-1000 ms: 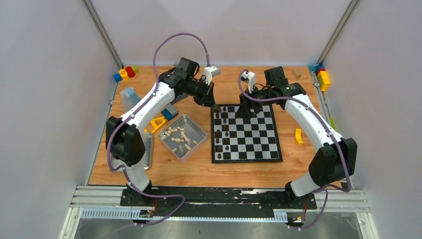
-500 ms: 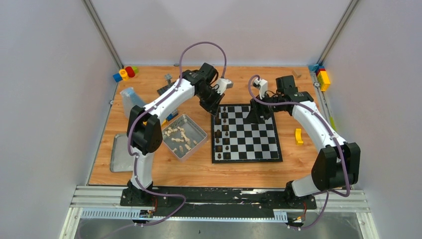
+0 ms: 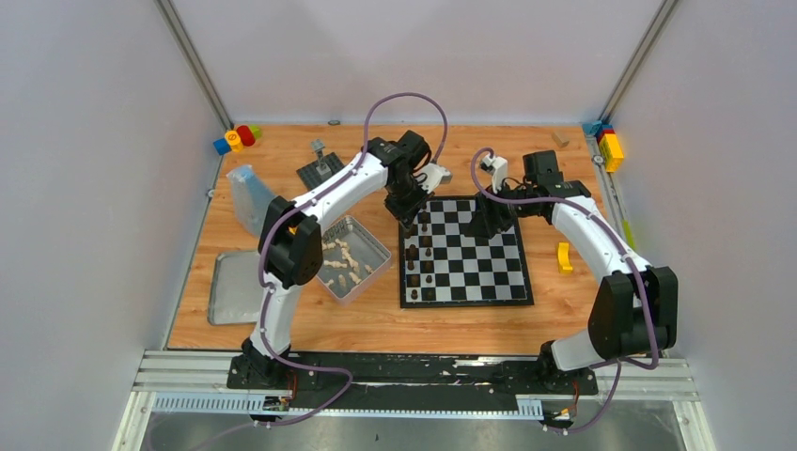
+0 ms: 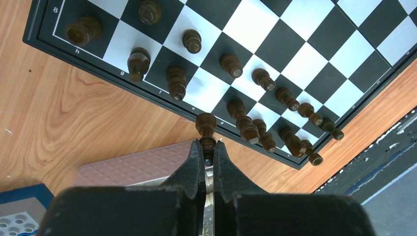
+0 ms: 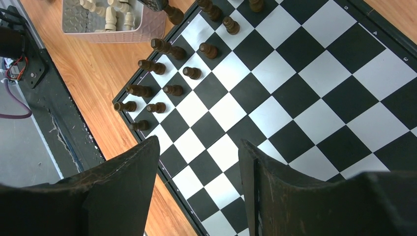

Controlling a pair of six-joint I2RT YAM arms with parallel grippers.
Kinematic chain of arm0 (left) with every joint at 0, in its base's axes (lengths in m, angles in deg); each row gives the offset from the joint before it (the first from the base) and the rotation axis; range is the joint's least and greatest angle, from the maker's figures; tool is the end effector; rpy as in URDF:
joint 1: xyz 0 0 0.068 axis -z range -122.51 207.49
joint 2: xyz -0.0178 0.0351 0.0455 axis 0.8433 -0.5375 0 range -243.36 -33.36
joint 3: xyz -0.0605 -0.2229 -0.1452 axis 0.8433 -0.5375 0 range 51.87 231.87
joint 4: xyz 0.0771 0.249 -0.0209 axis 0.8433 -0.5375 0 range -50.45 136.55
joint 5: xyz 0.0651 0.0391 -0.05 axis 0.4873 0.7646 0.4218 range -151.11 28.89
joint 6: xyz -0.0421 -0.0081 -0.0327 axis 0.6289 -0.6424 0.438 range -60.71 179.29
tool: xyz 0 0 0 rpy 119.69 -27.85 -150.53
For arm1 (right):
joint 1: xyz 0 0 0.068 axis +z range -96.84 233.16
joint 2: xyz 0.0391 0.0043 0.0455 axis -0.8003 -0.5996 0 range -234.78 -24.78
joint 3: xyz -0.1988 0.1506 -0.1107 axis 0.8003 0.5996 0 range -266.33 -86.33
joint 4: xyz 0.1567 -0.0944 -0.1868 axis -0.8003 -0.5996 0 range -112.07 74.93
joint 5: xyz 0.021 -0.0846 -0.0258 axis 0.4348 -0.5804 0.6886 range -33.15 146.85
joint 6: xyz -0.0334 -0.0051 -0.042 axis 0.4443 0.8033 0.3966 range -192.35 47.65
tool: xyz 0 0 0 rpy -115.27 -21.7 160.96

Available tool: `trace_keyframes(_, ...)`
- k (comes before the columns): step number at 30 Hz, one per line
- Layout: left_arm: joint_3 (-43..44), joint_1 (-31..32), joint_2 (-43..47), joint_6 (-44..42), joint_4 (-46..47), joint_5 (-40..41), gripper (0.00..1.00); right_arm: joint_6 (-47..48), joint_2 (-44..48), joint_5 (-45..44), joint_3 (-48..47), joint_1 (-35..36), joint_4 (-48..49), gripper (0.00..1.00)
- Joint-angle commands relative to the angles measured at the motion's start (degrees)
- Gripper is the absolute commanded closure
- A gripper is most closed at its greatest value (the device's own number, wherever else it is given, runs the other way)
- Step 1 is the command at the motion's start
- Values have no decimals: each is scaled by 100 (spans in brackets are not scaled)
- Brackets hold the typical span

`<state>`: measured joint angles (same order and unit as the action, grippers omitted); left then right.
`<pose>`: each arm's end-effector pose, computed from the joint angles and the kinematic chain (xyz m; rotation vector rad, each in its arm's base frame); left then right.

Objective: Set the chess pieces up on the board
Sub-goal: Place the chess piece on the chessboard.

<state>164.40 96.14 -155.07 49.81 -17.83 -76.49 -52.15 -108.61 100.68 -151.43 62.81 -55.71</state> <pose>0.3385 -0.2828 0.2544 1.2312 2.6184 -0.4831 0.2854 0.0735 0.2684 -0.8746 2.2534 0.9021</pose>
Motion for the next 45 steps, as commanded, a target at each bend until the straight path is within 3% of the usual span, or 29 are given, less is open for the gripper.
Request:
trace_keyframes(1,345,72,-166,-120,-72,84,100,34,213,205,39,-66,293,39)
trace_keyframes(35,697,319,-707,-110,-135,278,97,27,243,407,120,-383,311,40)
trace_keyframes(45,606,360,-738,-87,-72,254,92,12,244,409,129,-381,307,40)
